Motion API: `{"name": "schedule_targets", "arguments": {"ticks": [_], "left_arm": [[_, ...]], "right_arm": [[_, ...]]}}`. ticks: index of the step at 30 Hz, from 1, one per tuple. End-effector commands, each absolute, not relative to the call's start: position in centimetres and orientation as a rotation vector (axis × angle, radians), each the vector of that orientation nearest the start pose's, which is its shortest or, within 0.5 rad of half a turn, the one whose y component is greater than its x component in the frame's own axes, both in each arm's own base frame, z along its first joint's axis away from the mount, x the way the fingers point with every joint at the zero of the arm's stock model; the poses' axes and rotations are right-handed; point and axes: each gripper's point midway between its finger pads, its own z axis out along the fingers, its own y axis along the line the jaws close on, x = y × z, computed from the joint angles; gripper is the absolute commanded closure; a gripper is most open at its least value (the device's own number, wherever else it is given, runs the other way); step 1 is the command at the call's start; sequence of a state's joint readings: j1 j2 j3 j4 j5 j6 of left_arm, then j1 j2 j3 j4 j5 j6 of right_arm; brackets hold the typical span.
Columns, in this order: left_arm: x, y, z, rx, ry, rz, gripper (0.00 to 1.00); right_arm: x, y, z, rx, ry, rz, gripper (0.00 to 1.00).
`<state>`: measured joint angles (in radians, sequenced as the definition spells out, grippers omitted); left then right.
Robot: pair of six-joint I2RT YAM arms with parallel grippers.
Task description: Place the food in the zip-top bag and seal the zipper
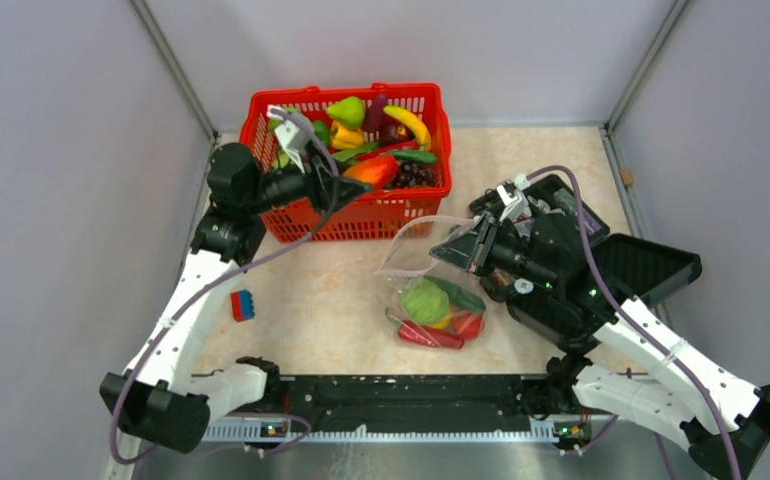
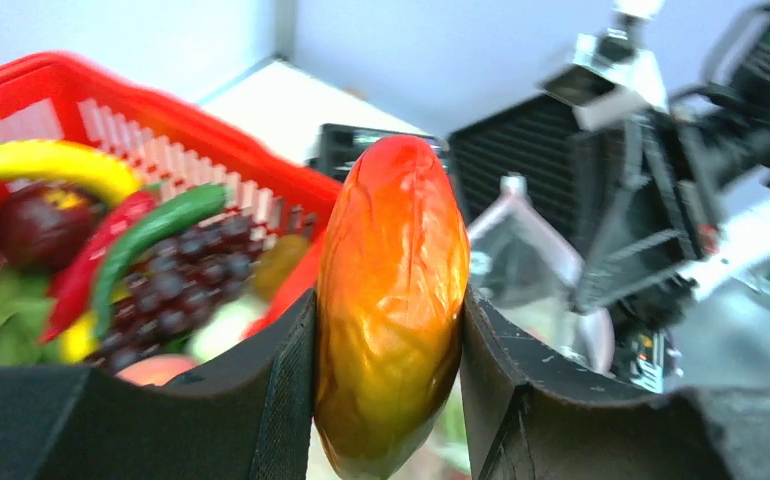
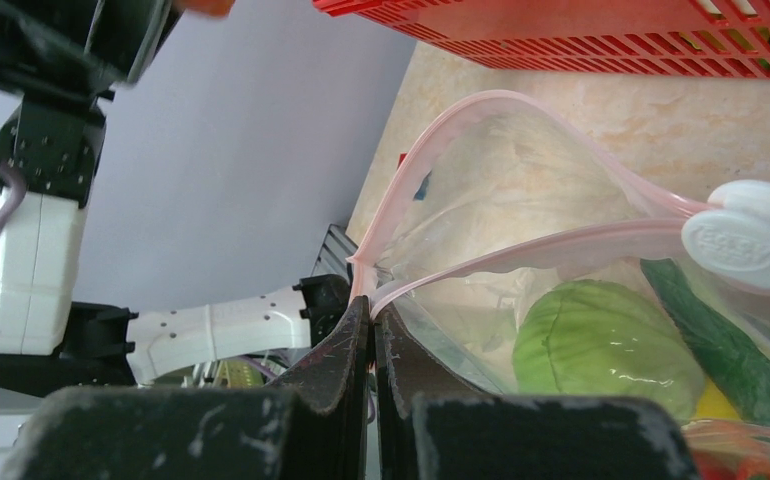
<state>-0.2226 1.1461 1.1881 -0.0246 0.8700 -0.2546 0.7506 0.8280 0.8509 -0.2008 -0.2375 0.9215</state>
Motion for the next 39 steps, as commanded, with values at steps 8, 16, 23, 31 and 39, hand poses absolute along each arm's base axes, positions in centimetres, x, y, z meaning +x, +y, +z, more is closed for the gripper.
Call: {"name": "schedule_targets", "arguments": {"ticks": [8,16,23,31,39], "left_arm": [[22.0,-25.6,35.8,0.892,1.504,-1.151,0.7],[21.9,-27.3,33.9,0.935,1.601,-1.106,0.69],[21.1,-28.4,32.7,1.014,1.658,-1.092,0.67],[20.7,-29.5,31.5,1.098,1.726,-1.045,0.63],[20.6,-32.2,32.1,1.152,1.732,-1.03,0.57]], "right_arm": [[18.2,27.0,32.2,-0.001,1.903,1.418,1.0],[18.2,26.8,32.3,0.013,1.894,1.42,1.0],[18.2,26.8,32.2,0.008,1.895,1.416,1.0],[18.3,26.7,32.2,0.005,1.895,1.401,1.0],[18.4,27.0,32.1,0.0,1.903,1.41,1.0]]}}
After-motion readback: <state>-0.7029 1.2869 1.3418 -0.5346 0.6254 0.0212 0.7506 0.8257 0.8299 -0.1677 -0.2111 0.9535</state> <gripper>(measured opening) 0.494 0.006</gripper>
